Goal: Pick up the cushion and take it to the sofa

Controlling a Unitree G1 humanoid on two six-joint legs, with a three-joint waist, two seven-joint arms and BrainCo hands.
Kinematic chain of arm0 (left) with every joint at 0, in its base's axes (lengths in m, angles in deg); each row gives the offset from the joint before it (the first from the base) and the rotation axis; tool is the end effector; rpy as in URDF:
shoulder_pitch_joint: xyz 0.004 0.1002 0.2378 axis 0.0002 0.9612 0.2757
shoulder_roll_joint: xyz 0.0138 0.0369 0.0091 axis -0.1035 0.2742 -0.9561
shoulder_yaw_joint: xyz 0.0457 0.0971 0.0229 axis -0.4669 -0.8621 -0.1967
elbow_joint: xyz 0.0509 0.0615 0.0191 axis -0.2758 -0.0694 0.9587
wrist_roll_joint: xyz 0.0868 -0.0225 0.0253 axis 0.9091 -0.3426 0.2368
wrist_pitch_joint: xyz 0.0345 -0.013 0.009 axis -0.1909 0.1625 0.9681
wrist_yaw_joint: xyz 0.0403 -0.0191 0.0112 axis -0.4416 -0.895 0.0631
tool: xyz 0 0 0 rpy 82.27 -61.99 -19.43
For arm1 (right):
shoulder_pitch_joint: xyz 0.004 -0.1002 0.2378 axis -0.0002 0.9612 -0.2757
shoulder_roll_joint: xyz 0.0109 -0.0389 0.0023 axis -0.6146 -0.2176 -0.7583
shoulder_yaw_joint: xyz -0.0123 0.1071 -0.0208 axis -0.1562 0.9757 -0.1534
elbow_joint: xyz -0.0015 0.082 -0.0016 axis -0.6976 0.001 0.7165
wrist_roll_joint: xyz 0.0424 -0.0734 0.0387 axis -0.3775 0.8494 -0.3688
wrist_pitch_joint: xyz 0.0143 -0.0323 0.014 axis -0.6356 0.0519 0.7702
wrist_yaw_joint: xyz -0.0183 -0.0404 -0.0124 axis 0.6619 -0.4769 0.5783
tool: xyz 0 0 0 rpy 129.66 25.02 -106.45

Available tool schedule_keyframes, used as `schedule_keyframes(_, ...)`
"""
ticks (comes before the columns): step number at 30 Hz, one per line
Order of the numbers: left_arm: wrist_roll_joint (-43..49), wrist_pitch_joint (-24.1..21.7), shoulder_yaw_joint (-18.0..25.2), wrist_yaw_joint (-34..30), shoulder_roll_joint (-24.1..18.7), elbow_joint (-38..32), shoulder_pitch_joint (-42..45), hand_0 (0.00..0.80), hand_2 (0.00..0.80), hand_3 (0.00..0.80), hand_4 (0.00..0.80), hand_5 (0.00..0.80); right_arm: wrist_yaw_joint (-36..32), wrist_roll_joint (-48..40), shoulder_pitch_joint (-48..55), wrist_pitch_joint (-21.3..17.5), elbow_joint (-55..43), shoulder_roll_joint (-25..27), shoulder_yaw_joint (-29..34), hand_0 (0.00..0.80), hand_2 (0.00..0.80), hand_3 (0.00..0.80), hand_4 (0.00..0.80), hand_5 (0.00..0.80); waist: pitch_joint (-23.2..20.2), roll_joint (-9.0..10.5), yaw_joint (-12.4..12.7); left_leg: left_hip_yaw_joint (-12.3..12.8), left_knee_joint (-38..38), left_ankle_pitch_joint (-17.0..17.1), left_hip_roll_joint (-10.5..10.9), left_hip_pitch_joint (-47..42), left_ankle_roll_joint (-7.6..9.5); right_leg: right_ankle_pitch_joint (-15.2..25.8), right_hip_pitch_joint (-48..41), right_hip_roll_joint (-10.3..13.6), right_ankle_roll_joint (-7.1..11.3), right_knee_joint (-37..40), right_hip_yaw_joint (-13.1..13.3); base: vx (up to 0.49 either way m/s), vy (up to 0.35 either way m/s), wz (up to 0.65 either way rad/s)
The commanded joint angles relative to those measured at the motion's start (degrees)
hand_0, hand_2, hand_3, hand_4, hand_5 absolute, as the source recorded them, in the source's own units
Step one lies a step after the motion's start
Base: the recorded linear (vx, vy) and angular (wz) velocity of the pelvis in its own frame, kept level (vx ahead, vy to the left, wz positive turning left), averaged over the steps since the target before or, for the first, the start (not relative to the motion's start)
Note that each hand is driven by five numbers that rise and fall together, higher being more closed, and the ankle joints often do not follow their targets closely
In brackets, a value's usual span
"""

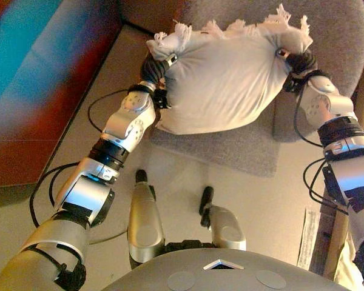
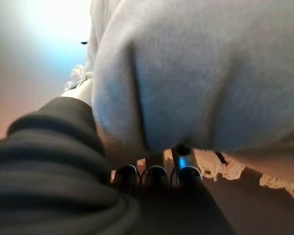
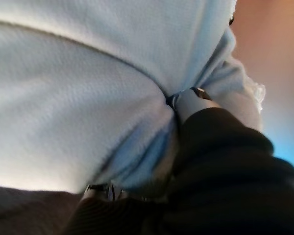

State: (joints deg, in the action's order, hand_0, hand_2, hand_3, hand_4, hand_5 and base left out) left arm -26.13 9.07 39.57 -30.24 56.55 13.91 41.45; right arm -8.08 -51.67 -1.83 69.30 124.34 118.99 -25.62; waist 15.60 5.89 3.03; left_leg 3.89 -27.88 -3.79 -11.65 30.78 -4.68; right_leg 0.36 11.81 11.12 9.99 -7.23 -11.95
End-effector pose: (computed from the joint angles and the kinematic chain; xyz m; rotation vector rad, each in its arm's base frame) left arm 0.3161 0.1270 0.1304 -0.0805 -0.0202 -0.1135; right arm 0.3452 -0.2401 0.1497 0.0794 0.1731 -0.1270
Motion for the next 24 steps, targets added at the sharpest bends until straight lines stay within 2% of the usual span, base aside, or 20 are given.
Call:
schedule_keyframes(1, -1.79, -5.77, 0.12, -1.2, 2.3, -4.22, -3.92, 0.8, 0.8, 0.8, 0.8, 0.8, -2.83, -0.17, -7.72, -6.53, 0.26, 1.97, 1.09, 0.8, 0.8, 0.8, 0.8, 0.8, 0.09, 1.0, 2.61, -7.04, -6.13, 3.96, -4.75, 11.35, -10.26, -3.08, -6.85, 6.21, 5.01, 0.22, -0.54, -0.075, -0.017, 0.12)
schedule_keyframes(2, -1.75, -4.56, 0.05, -1.79, 2.24, -4.02, -3.98, 0.8, 0.8, 0.8, 0.8, 0.8, -3.02, -0.67, -8.36, -6.12, 2.22, 2.05, 1.32, 0.245, 0.245, 0.245, 0.245, 0.245, 0.4, 1.06, 2.86, -7.14, -6.38, 4.13, -4.79, 12.0, -10.25, -3.15, -6.62, 6.09, 5.01, 0.13, -0.68, -0.043, -0.019, 0.15)
schedule_keyframes(3, -2.02, -4.28, -0.12, -2.72, 2.14, -3.69, -4.09, 0.558, 0.558, 0.558, 0.558, 0.558, -3.24, -0.97, -8.96, -5.72, 3.85, 2.03, 1.64, 0.0, 0.0, 0.0, 0.0, 0.0, 0.61, 1.14, 3.02, -7.22, -6.58, 4.25, -4.82, 12.52, -10.21, -3.17, -6.48, 5.95, 5.01, 0.12, -0.71, -0.037, -0.022, 0.19)
schedule_keyframes(4, -2.34, -3.86, -0.33, -3.37, 1.94, -3.23, -4.24, 0.0, 0.0, 0.0, 0.0, 0.0, -3.43, -0.9, -9.58, -5.43, 5.44, 2.2, 1.85, 0.0, 0.0, 0.0, 0.0, 0.0, 0.77, 1.22, 3.16, -7.28, -6.69, 4.47, -4.96, 12.98, -10.22, -3.19, -6.43, 5.82, 5.01, 0.17, -0.74, -0.033, -0.018, 0.22)
schedule_keyframes(15, -5.02, -4.27, 0.34, -4.01, -2.13, -4.62, -4.56, 0.0, 0.0, 0.0, 0.0, 0.0, -0.57, -5.55, -11.54, -5.76, 9.71, 3.59, 3.2, 0.0, 0.0, 0.0, 0.0, 0.0, 1.57, 1.03, 4.34, -6.32, -5.83, 5.79, -4.82, 13.49, -9.5, -2.75, -8.32, 4.92, 5.01, 2.27, -0.38, -0.005, -0.003, 0.04)
schedule_keyframes(24, -7.68, -4.22, 2.65, -2.36, -3.95, -5.97, -3.83, 0.0, 0.0, 0.0, 0.0, 0.0, 1.02, -6.46, -10.09, -4.87, 8.2, 5.53, 3.97, 0.0, 0.0, 0.0, 0.0, 0.0, -0.78, 0.84, 4.37, -4.95, -3.37, 6.4, -5.95, 10.25, -9.6, -2.33, -11.52, 4.85, 5.01, 4.49, -1.17, 0.05, -0.004, 0.01)
